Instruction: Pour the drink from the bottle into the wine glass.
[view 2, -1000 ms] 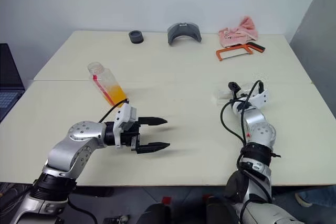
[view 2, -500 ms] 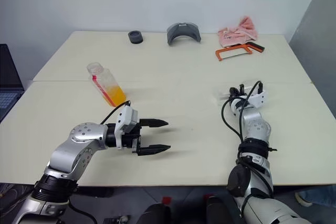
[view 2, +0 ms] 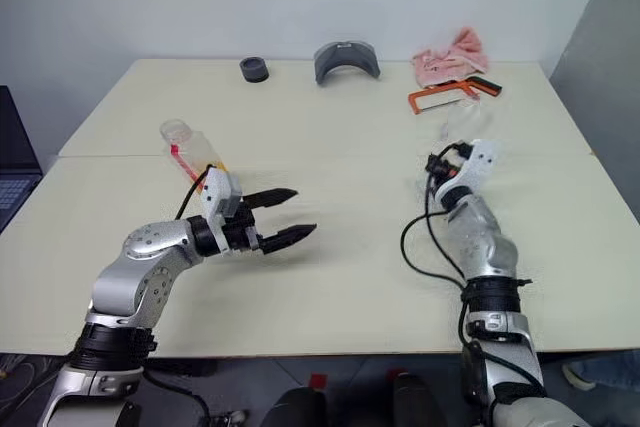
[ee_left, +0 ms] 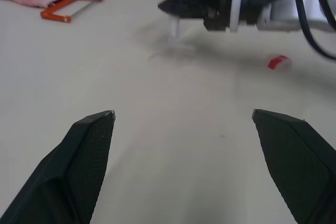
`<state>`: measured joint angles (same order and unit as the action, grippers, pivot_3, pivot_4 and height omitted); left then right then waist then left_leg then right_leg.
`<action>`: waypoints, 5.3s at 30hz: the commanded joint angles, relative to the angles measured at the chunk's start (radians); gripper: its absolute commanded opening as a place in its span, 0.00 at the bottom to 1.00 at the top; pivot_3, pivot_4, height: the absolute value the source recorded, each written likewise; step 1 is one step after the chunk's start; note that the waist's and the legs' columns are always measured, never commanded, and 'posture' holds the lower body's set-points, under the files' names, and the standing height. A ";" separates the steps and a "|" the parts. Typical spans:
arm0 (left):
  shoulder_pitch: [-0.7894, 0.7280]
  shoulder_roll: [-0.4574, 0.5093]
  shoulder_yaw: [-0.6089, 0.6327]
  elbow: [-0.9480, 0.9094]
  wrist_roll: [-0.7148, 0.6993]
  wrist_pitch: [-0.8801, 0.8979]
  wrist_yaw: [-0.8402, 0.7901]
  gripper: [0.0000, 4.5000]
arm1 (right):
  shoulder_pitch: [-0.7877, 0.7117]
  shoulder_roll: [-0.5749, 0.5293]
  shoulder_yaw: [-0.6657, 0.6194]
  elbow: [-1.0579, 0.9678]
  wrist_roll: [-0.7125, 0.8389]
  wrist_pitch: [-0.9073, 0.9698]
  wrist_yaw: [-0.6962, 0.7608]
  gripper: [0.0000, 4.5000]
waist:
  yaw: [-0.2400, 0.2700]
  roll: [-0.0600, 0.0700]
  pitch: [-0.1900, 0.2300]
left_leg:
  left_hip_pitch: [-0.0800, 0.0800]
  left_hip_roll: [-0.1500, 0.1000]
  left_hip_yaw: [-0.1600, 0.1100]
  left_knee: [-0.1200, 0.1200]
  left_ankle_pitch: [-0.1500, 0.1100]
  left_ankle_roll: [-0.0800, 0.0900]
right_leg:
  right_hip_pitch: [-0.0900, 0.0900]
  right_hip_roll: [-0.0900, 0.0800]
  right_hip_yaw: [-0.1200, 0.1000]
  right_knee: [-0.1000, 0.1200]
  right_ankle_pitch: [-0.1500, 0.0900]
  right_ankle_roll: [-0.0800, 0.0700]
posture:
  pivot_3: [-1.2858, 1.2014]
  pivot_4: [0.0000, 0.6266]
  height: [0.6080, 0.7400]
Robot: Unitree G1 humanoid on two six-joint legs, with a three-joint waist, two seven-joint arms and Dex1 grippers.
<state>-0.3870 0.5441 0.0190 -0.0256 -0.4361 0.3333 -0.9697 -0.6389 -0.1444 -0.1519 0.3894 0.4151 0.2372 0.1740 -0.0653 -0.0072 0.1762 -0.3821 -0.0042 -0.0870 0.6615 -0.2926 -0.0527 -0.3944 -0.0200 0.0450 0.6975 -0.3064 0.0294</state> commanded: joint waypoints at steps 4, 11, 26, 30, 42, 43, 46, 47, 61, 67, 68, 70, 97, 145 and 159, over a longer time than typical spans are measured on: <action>-0.002 0.025 0.049 -0.024 -0.002 -0.027 0.012 1.00 | 0.072 0.015 0.103 0.098 -0.176 -0.219 0.078 0.05 | -0.001 -0.001 -0.001 | 0.001 0.001 -0.001 0.001 0.000 0.000 | 0.001 0.000 0.000 0.000 0.000 0.000 | 0.52 0.24 1.00; 0.028 0.044 0.071 -0.042 -0.002 -0.031 0.032 1.00 | 0.092 0.007 0.140 0.177 -0.281 -0.409 0.132 0.05 | -0.001 -0.001 -0.001 | 0.003 0.001 -0.002 0.001 0.000 0.000 | 0.004 0.000 -0.001 0.000 0.000 0.000 | 0.52 0.24 1.00; 0.140 0.088 0.160 -0.150 0.004 -0.009 0.157 1.00 | -0.158 0.190 0.264 0.457 -0.338 -0.608 0.384 0.05 | -0.013 -0.001 0.000 | 0.001 0.004 -0.004 0.000 0.000 -0.001 | 0.001 0.000 -0.002 0.000 0.000 0.000 | 0.52 0.24 1.00; 0.148 0.099 0.180 -0.168 -0.003 -0.001 0.170 1.00 | -0.181 0.208 0.259 0.528 -0.343 -0.615 0.413 0.05 | -0.006 -0.001 0.000 | 0.000 -0.001 -0.006 0.001 0.000 -0.001 | 0.002 -0.003 -0.002 0.000 0.000 0.000 | 0.52 0.24 1.00; 0.136 0.100 0.181 -0.222 -0.040 0.025 0.177 1.00 | -0.181 0.217 0.251 0.561 -0.359 -0.619 0.431 0.41 | -0.009 -0.001 0.000 | 0.002 0.000 -0.007 0.001 0.000 -0.001 | 0.003 -0.002 -0.003 0.000 0.000 0.000 | 0.52 0.24 1.00; 0.131 0.098 0.180 -0.219 -0.036 0.017 0.180 1.00 | -0.180 0.218 0.252 0.558 -0.359 -0.618 0.432 0.48 | -0.009 -0.001 0.000 | 0.002 0.000 -0.007 0.001 0.000 -0.001 | 0.003 -0.002 -0.003 0.000 0.000 0.000 | 0.52 0.24 1.00; 0.120 0.092 0.176 -0.214 -0.032 0.009 0.187 1.00 | -0.176 0.219 0.251 0.549 -0.358 -0.616 0.432 0.72 | -0.009 -0.001 0.000 | 0.002 0.000 -0.007 0.001 0.000 -0.001 | 0.003 -0.002 -0.003 0.000 0.000 0.000 | 0.52 0.24 1.00; 0.117 0.091 0.175 -0.213 -0.031 0.008 0.188 1.00 | -0.173 0.218 0.251 0.545 -0.357 -0.615 0.433 0.79 | -0.010 -0.001 0.000 | 0.002 0.000 -0.007 0.001 0.000 -0.001 | 0.003 -0.002 -0.003 0.000 0.000 0.000 | 0.52 0.24 1.00; 0.143 0.071 0.189 -0.271 -0.054 0.021 0.220 1.00 | 0.006 0.114 0.271 0.262 -0.339 -0.486 0.508 1.00 | -0.009 -0.001 0.000 | 0.001 0.000 -0.007 0.001 0.000 -0.001 | 0.003 -0.002 -0.003 0.000 0.000 0.000 | 0.52 0.24 1.00; 0.244 0.052 0.206 -0.297 -0.039 0.009 0.254 1.00 | 0.181 -0.031 0.317 -0.096 -0.298 -0.310 0.646 1.00 | -0.005 -0.001 0.000 | 0.001 0.000 -0.008 0.000 0.000 0.000 | 0.003 -0.003 -0.003 -0.001 0.000 0.000 | 0.52 0.24 1.00; 0.265 0.045 0.209 -0.293 -0.027 -0.001 0.268 1.00 | 0.211 -0.060 0.325 -0.166 -0.280 -0.274 0.673 1.00 | -0.002 -0.001 0.000 | 0.001 0.000 -0.008 0.001 0.000 0.000 | 0.003 -0.003 -0.003 -0.001 0.000 0.000 | 0.52 0.24 1.00; 0.304 0.025 0.221 -0.280 -0.009 -0.015 0.302 1.00 | 0.259 -0.114 0.334 -0.289 -0.251 -0.210 0.713 1.00 | 0.000 -0.001 0.000 | 0.001 0.000 -0.008 0.001 0.000 0.000 | 0.004 -0.003 -0.003 -0.001 0.000 0.000 | 0.52 0.24 1.00; 0.061 -0.008 0.272 0.234 0.165 -0.217 0.476 1.00 | 0.262 -0.273 0.386 -0.791 -0.056 0.203 0.730 1.00 | 0.033 -0.004 -0.001 | 0.000 -0.001 -0.013 0.001 0.000 -0.001 | 0.006 -0.003 -0.007 -0.006 0.000 0.000 | 0.52 0.24 1.00; -0.258 -0.002 0.252 0.624 0.164 -0.325 0.362 0.38 | 0.235 -0.232 0.364 -0.873 -0.110 0.185 0.528 1.00 | 0.032 -0.005 -0.001 | 0.000 -0.002 -0.013 0.001 0.000 -0.001 | 0.005 -0.002 -0.008 -0.005 0.000 0.000 | 0.52 0.24 1.00; -0.307 -0.009 0.126 0.346 0.262 -0.289 0.406 0.38 | 0.284 -0.241 0.217 -0.973 0.000 0.257 0.442 1.00 | 0.033 -0.005 -0.001 | -0.002 -0.002 -0.015 0.002 0.002 -0.004 | 0.005 -0.003 -0.008 -0.006 0.000 0.000 | 0.52 0.24 1.00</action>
<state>-0.6427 0.5224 0.1613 0.3933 -0.1975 0.0652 -0.5682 -0.3581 -0.3855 0.0857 -0.5469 0.4046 0.4925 0.6346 -0.0321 -0.0123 0.1756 -0.3845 -0.0066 -0.1015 0.6634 -0.2905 -0.0569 -0.3892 -0.0225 0.0371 0.6919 -0.3063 0.0295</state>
